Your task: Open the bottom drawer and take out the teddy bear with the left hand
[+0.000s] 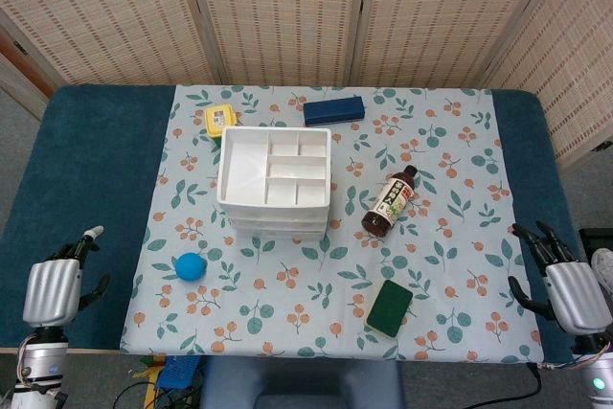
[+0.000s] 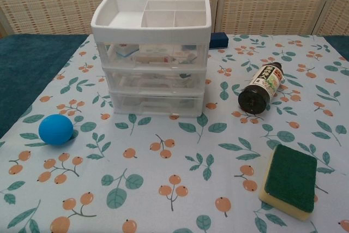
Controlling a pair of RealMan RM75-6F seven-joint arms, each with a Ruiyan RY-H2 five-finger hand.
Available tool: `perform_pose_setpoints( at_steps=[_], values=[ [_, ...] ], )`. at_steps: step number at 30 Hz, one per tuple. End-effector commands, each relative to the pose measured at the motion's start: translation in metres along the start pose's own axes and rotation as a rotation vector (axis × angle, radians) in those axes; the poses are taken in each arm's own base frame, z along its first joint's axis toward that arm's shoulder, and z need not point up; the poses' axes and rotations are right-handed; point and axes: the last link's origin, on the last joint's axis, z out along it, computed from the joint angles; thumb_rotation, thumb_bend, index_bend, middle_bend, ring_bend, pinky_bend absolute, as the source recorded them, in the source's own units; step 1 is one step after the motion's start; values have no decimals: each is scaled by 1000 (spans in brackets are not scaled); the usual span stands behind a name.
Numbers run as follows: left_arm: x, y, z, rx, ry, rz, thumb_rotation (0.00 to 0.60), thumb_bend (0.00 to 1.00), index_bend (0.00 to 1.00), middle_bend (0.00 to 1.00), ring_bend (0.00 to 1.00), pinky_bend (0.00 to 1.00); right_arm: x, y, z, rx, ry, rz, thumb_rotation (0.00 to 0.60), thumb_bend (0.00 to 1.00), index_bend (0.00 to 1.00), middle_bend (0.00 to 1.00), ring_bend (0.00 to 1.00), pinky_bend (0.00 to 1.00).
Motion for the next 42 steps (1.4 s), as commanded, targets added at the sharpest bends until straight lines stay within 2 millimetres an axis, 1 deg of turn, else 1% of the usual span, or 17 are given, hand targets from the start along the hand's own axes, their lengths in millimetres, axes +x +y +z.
perform_pose_setpoints(
  at_steps=[1,8,14,16,18,19,22,24,26,29,32,36,40,42],
  values=[
    [-1,1,1,-1,-4,2,600,268,187,387,363,529,0,0,0,-3,0,0,600,415,77,196,91,196],
    [0,-1,2,5,-3,-3,600,268,188,387,363,529,0,0,1,0,0,1,600,416,78,197,91,196],
    [3,1,0,-3,-7,-75,600,268,192,387,366,533,1,0,1,5,10,5,600,415,78,196,91,196],
    [7,3,0,-14,9,-102,600,268,202,387,376,580,2,0,1,8,15,3,600,416,78,196,91,196],
    [9,6,0,-36,14,-142,600,268,219,392,393,673,3,0,2,9,25,1,600,416,77,196,91,196],
    [11,8,0,-47,17,-164,600,268,225,399,404,697,3,0,3,11,28,0,600,415,78,196,91,196],
    [15,15,2,-86,23,-241,600,268,252,471,500,789,5,-1,4,17,35,-2,600,415,78,197,91,196],
    [16,23,3,-119,13,-313,600,268,272,544,594,877,6,-1,5,22,39,-5,600,416,77,197,91,196],
    [16,33,2,-158,-16,-388,600,268,289,608,668,945,6,-2,6,25,42,-6,600,416,77,197,91,196],
    [13,52,2,-227,-89,-514,600,268,318,702,760,997,8,-2,7,29,45,-6,600,415,78,197,91,196],
    [7,75,5,-307,-183,-605,600,268,335,800,838,1000,10,-2,7,29,50,-6,600,416,77,197,91,196],
    [-3,101,9,-378,-271,-690,600,268,328,879,914,1000,14,0,4,21,59,-12,600,415,77,197,91,196],
    [-15,127,12,-423,-368,-766,600,272,302,928,964,1000,15,0,1,15,63,-13,600,416,77,197,91,196],
    [-22,141,13,-431,-436,-817,600,295,283,947,987,1000,15,0,1,14,61,-12,600,416,77,197,91,196]
  ],
)
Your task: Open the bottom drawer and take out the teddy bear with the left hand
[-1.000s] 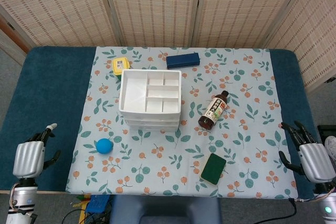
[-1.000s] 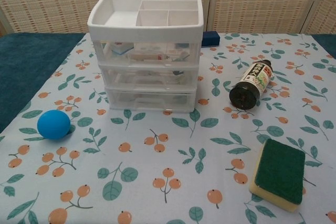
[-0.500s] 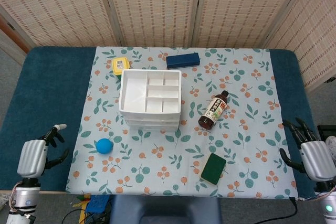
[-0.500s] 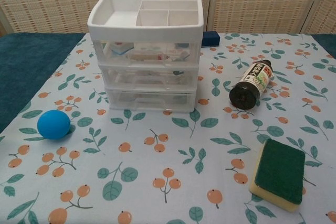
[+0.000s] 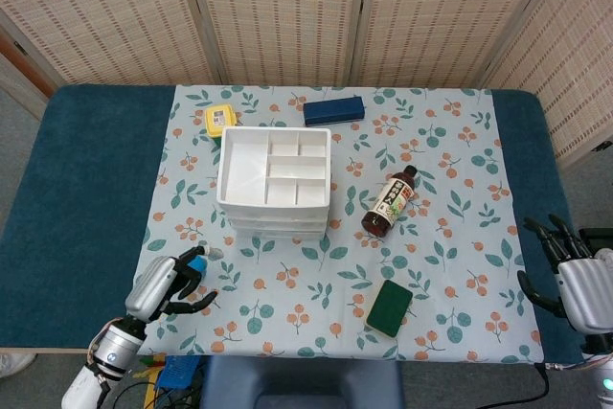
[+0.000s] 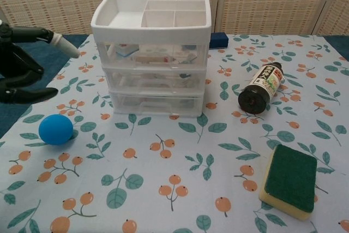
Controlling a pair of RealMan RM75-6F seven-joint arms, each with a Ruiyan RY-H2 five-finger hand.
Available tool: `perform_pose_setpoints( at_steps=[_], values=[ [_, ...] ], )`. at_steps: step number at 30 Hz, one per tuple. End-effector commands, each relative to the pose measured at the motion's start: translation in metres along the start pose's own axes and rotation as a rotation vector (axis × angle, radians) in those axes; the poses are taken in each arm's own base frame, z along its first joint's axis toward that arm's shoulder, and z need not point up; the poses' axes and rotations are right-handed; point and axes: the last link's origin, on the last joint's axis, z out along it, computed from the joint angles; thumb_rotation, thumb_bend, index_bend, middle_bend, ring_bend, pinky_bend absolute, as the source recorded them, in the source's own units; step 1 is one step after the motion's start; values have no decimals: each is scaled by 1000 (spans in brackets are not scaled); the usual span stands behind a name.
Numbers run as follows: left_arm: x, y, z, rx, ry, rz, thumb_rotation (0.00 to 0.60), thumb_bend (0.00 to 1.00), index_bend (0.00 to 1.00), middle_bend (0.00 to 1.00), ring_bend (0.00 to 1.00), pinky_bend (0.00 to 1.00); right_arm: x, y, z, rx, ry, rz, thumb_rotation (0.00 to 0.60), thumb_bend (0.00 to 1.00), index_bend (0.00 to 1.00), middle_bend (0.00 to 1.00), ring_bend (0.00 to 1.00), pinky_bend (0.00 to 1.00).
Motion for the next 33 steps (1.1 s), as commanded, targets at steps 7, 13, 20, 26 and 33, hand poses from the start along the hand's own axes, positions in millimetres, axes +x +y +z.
perform_pose_setpoints(
  at_steps=[7,13,20,26,33],
  values=[
    [-61,12,35,58,-270,-328,600,358,189,962,1000,1000,0,0,0,-2,-2,-1,600,415,77,196,91,196],
    [-91,9,52,123,-343,-494,600,364,137,963,1000,1000,-1,0,-1,-5,-7,-2,600,416,78,197,95,196],
    [-114,4,71,198,-309,-641,600,365,121,963,1000,1000,-1,-1,1,-4,-11,-4,600,416,78,196,100,196],
    [-134,4,82,291,-300,-805,600,365,115,963,1000,1000,-3,-3,2,-3,-19,-5,600,415,78,197,101,196],
    [-142,3,96,384,-298,-899,600,365,78,962,1000,1000,-3,-3,3,-4,-19,-7,600,416,78,196,105,196]
  ],
)
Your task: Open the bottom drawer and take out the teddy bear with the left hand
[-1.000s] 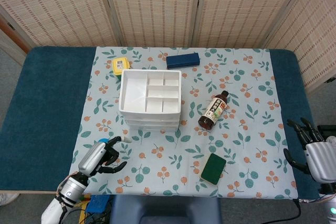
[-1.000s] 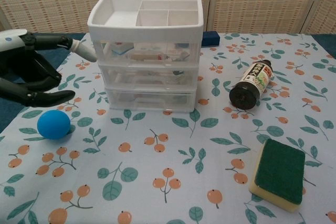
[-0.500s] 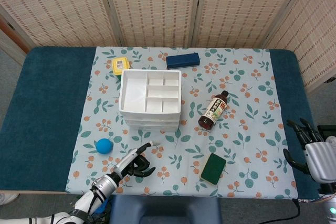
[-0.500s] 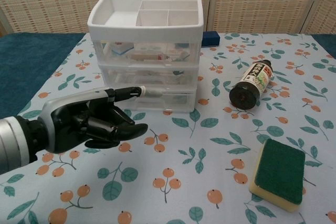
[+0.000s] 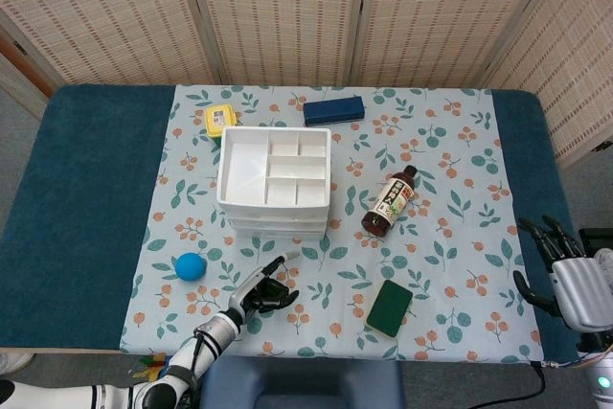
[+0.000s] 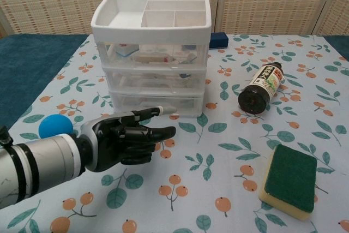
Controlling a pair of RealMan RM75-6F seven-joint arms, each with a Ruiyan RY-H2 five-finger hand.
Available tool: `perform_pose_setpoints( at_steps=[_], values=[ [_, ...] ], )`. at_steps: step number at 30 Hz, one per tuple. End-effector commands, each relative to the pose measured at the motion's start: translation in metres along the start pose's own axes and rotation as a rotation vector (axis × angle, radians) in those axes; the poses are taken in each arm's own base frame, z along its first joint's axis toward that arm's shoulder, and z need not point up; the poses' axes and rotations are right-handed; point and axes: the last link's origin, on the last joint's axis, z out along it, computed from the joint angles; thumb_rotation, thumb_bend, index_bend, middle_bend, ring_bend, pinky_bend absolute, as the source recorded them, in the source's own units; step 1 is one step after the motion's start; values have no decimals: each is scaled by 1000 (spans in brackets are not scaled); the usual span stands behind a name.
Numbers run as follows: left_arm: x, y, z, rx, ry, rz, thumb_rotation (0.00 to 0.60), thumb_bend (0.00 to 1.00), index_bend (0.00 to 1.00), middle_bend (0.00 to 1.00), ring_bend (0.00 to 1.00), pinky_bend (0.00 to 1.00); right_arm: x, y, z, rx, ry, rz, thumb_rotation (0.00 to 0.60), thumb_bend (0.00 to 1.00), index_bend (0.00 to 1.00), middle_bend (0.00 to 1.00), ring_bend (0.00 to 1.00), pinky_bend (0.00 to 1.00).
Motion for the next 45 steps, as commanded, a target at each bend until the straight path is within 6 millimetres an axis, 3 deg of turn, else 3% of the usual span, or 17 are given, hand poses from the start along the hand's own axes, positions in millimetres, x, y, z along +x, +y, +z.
perform_pose_setpoints(
  at_steps=[1,7,17,27,45],
  values=[
    [-5,2,12,39,6,-71,600,365,74,962,1000,1000,0,0,0,-1,-2,0,600,416,78,196,106,196],
    [-11,4,24,76,26,-141,600,365,39,961,1000,1000,0,0,0,0,-1,1,600,415,78,197,108,196],
    [-4,5,39,104,113,-260,600,365,39,961,1000,1000,1,1,-2,-5,5,2,600,416,78,197,110,196],
    [6,5,41,101,163,-330,600,365,46,961,1000,1000,2,1,-3,-7,7,0,600,416,77,197,113,196],
    [7,7,46,97,153,-465,600,365,104,961,1000,1000,1,1,-3,-15,4,-2,600,415,77,197,114,196]
  ],
)
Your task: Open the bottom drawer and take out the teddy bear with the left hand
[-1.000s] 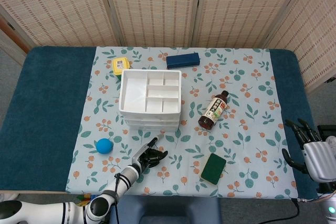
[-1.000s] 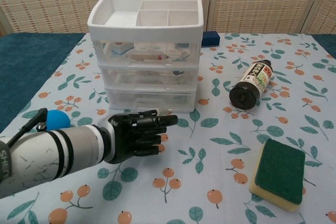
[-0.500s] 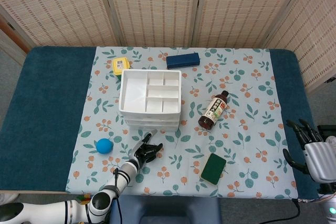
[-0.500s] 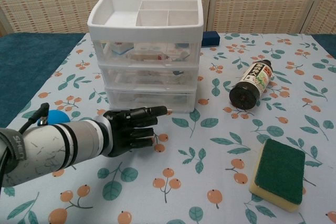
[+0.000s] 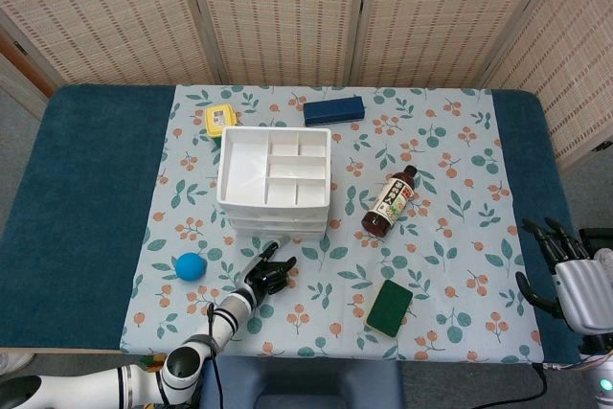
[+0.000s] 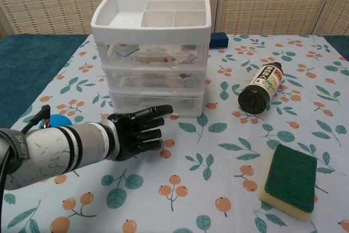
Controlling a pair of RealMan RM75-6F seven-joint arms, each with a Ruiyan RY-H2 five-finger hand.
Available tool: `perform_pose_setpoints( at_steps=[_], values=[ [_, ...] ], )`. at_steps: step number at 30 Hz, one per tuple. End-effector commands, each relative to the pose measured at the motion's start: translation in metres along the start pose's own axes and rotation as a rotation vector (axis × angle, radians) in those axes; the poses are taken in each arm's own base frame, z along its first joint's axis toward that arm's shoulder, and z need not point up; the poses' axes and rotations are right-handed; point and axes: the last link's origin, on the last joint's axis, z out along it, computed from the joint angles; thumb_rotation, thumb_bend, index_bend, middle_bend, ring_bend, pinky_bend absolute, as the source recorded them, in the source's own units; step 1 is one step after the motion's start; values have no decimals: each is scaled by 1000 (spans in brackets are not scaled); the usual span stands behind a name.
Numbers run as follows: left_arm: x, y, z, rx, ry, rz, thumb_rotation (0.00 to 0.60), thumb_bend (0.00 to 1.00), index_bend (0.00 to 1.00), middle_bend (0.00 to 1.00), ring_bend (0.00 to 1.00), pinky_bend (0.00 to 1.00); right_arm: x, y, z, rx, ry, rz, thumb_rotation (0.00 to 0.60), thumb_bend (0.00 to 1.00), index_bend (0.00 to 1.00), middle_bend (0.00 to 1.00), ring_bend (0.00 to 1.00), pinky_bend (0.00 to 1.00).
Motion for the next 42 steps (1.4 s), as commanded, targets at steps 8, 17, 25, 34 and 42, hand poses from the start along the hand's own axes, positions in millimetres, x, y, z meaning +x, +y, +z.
perform_pose_setpoints(
  at_steps=[8,17,25,34,42],
  values=[
    [-1,1,5,-8,7,-36,600,365,135,961,1000,1000,0,1,0,-7,-1,-2,600,416,78,197,114,196],
    [0,5,8,-13,21,-53,600,365,151,961,1000,1000,0,2,0,-12,-3,-3,600,415,78,197,114,196],
    [-1,5,11,-5,22,-72,600,365,188,961,1000,1000,0,2,-1,-15,-2,-3,600,416,78,197,114,196],
    [1,8,16,0,36,-85,600,378,224,961,1000,1000,0,3,-1,-20,-3,-2,600,416,78,197,114,196],
    [4,8,17,8,43,-82,600,392,278,961,1000,1000,-1,4,-1,-22,-4,-2,600,416,77,197,114,196]
  ],
)
